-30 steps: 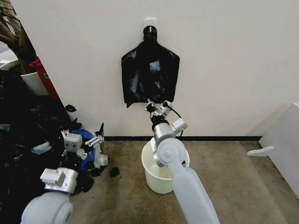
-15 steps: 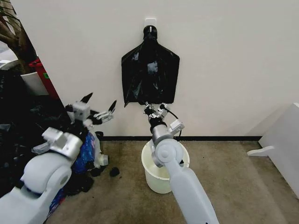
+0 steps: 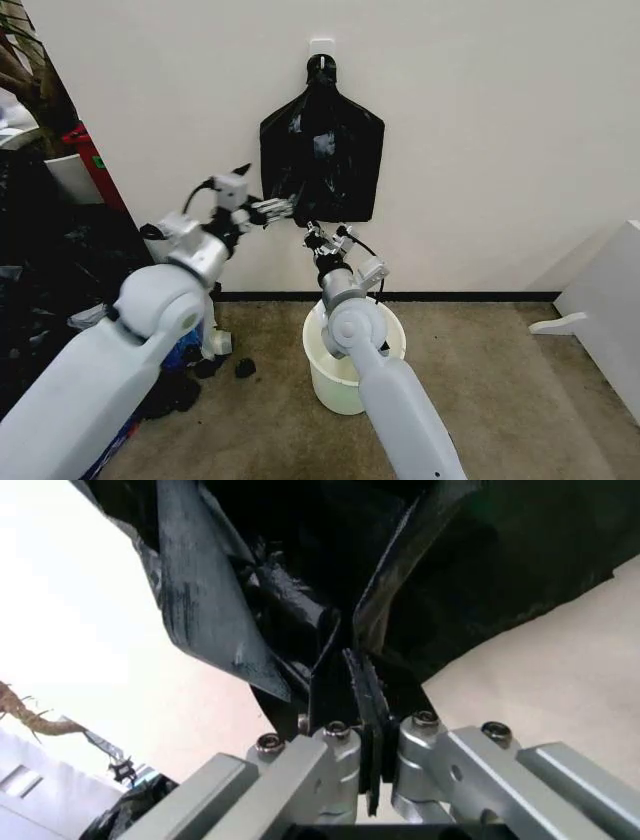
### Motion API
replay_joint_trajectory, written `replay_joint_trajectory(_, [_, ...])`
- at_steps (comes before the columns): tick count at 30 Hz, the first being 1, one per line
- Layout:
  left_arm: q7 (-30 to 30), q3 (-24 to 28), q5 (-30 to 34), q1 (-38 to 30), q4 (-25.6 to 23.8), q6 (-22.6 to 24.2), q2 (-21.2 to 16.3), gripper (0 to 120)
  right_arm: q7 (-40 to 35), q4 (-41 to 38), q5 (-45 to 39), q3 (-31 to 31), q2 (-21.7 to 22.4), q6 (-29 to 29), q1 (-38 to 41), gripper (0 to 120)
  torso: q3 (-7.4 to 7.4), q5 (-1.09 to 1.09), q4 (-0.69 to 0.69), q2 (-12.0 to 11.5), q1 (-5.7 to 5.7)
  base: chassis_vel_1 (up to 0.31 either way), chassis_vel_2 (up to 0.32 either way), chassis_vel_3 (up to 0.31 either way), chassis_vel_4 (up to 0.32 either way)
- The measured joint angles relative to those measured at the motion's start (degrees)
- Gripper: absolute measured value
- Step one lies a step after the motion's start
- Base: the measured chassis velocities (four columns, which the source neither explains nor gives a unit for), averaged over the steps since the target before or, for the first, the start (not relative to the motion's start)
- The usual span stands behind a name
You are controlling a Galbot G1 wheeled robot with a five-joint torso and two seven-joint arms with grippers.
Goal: Place the garbage bag over the trash bin.
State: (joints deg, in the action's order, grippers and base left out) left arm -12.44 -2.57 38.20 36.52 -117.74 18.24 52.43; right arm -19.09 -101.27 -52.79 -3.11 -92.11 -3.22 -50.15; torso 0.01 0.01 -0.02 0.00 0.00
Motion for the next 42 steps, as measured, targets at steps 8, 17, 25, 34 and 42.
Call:
replay_joint_trajectory(8, [-6.73,6.25,3.50,-7.74,2.34,6.19,2.22,100,0.20,-0.01,0.14,0.00,-0.02,0.00,-0.55,0,-0.01,0.00,0.01,0.00,0.00,0.000,0.000,0.000,0.000])
replay_joint_trajectory(17, [-9.10,9.69,9.78,-11.09,4.21,9.28,4.21,100,0.65,-0.06,0.23,0.59,-0.03,0.03,-1.13,0,-0.01,-0.01,0.02,0.00,0.00,0.000,0.000,0.000,0.000])
replay_joint_trajectory(25, [-8.79,10.15,9.73,-12.53,7.86,9.11,5.82,100,0.95,-0.40,0.09,0.74,-0.03,0.17,-1.21,0,-0.01,-0.01,0.02,0.00,0.00,0.000,0.000,0.000,0.000])
replay_joint_trajectory(34, [-8.36,8.30,7.81,-12.33,9.10,8.29,5.07,100,1.25,0.01,0.06,0.54,-0.03,0.24,-1.40,0,-0.01,-0.01,0.03,0.01,0.00,0.000,0.000,0.000,0.000])
replay_joint_trajectory(42, [-8.45,8.36,2.58,-14.63,12.51,7.48,6.35,100,1.47,0.08,0.07,0.42,-0.03,0.22,-1.81,0,-0.01,-0.01,0.02,0.01,0.00,0.000,0.000,0.000,0.000])
